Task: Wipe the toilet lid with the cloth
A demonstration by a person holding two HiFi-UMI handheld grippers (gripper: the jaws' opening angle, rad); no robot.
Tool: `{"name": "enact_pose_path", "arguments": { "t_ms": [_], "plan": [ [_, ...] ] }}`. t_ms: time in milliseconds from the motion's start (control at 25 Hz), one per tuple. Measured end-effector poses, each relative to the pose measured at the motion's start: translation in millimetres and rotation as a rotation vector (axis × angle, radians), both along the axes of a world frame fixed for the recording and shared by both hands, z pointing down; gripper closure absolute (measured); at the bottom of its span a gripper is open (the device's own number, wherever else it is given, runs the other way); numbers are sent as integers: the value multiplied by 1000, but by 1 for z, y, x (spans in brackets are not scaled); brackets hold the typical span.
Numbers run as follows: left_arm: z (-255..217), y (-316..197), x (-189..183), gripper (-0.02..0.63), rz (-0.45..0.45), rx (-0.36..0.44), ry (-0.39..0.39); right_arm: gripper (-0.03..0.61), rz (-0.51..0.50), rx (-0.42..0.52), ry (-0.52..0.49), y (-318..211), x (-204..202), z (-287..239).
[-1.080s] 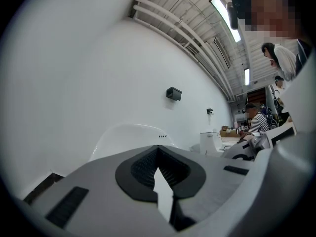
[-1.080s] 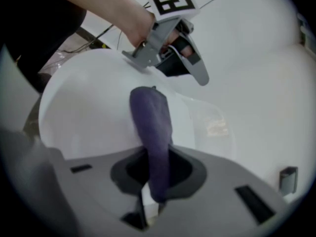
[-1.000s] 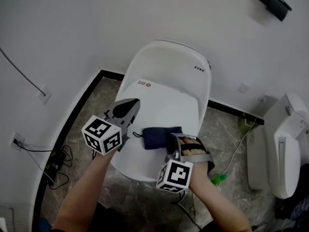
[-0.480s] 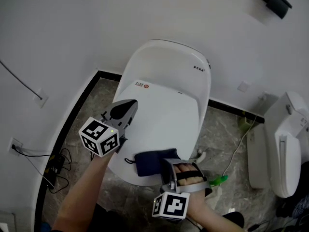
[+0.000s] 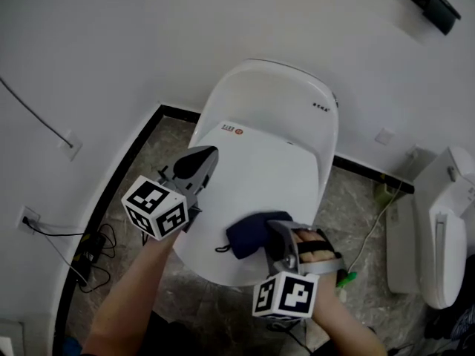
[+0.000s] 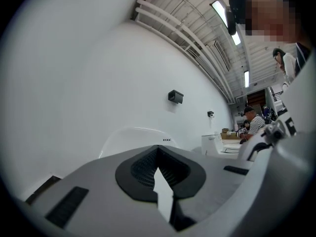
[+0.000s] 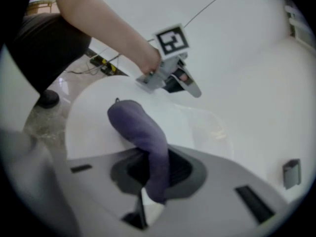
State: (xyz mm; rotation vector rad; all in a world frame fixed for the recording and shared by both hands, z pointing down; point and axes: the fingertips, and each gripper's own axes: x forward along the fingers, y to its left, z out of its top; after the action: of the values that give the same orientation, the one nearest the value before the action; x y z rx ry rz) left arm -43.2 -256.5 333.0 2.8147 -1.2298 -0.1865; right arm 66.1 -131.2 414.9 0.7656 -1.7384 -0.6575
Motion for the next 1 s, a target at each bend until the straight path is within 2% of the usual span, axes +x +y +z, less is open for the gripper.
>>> {"name": "enact_pose_path", "arguments": {
  "t_ms": [240,360,520,720,1000],
  "plan": [
    [-3,0,-13,601,-21,6,15,512,81,93,32,-143,0,-34],
    [-4,-1,-18,601,-27,6,26,512,133,84,71,-206,-1,-29],
    [-5,-2,-24,601,-33,4,28,512,194,46,83,-260,1,-15],
    [-10,-3,-36,601,-49,7,37,512,223,-3,107,-280,-1,2],
    [-9,-3,-46,601,-63,0,38,512,165,-40,176,-252,-7,24]
  ]
}}
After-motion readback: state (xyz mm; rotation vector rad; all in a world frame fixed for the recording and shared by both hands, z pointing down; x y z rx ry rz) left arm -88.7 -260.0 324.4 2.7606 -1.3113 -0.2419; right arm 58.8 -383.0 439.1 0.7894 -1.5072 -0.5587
